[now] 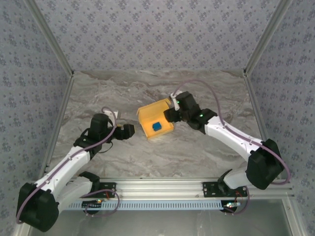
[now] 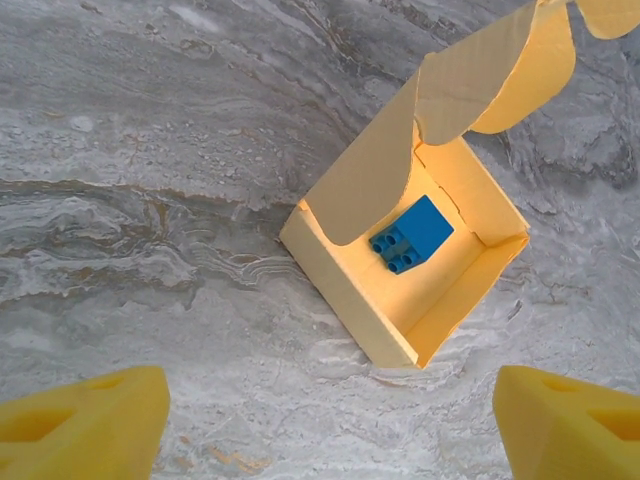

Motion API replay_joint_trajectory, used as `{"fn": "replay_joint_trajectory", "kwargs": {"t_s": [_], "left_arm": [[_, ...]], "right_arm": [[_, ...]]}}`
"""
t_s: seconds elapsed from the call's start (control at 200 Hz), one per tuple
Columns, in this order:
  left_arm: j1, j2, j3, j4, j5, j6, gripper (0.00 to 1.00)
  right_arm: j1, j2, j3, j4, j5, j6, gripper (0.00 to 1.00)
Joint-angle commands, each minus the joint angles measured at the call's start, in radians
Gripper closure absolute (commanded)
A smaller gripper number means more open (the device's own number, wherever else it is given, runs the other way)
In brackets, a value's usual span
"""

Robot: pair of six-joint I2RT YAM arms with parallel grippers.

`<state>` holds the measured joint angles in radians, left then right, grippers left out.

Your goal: Fold the paper box

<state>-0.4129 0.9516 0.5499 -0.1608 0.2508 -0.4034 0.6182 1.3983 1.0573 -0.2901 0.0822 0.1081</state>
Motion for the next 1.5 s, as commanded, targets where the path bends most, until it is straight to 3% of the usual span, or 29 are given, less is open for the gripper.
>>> {"fn": "replay_joint_trajectory", "kwargs": {"t_s": [0.0, 0.175, 0.255, 0.44, 0.755, 0.899, 1.154, 1.294, 1.499], "left_arm": [[-0.029, 0.045, 0.073, 0.030, 0.018, 0.021, 0.18], [-0.050, 0.144, 0.137, 0.023, -0.011, 0.040, 0.21], [-0.059, 0.194, 0.162, 0.035, 0.001, 0.041, 0.28], [-0.087, 0.281, 0.203, 0.071, -0.044, 0.042, 0.33], [-0.106, 0.402, 0.270, 0.121, -0.077, 0.024, 0.54], [-0.116, 0.440, 0.305, 0.122, -0.089, 0.028, 0.59], [-0.119, 0.485, 0.342, 0.108, -0.115, 0.031, 0.76], [-0.124, 0.483, 0.350, 0.077, -0.144, 0.034, 0.79], [-0.139, 0.489, 0.350, 0.064, -0.193, 0.038, 0.85]], "right_arm": [[-0.077, 0.009, -0.023, 0.034, -0.203, -0.089, 0.29], [-0.108, 0.083, 0.000, 0.082, -0.274, -0.135, 0.30], [-0.130, 0.130, 0.016, 0.109, -0.283, -0.140, 0.32], [-0.169, 0.221, 0.063, 0.149, -0.363, -0.157, 0.44], [-0.167, 0.314, 0.107, 0.195, -0.399, -0.154, 0.63], [-0.163, 0.316, 0.104, 0.202, -0.418, -0.156, 0.67], [-0.147, 0.349, 0.127, 0.185, -0.408, -0.172, 0.72], [-0.129, 0.365, 0.175, 0.181, -0.390, -0.176, 0.77], [-0.089, 0.355, 0.176, 0.147, -0.236, -0.120, 0.86]]}}
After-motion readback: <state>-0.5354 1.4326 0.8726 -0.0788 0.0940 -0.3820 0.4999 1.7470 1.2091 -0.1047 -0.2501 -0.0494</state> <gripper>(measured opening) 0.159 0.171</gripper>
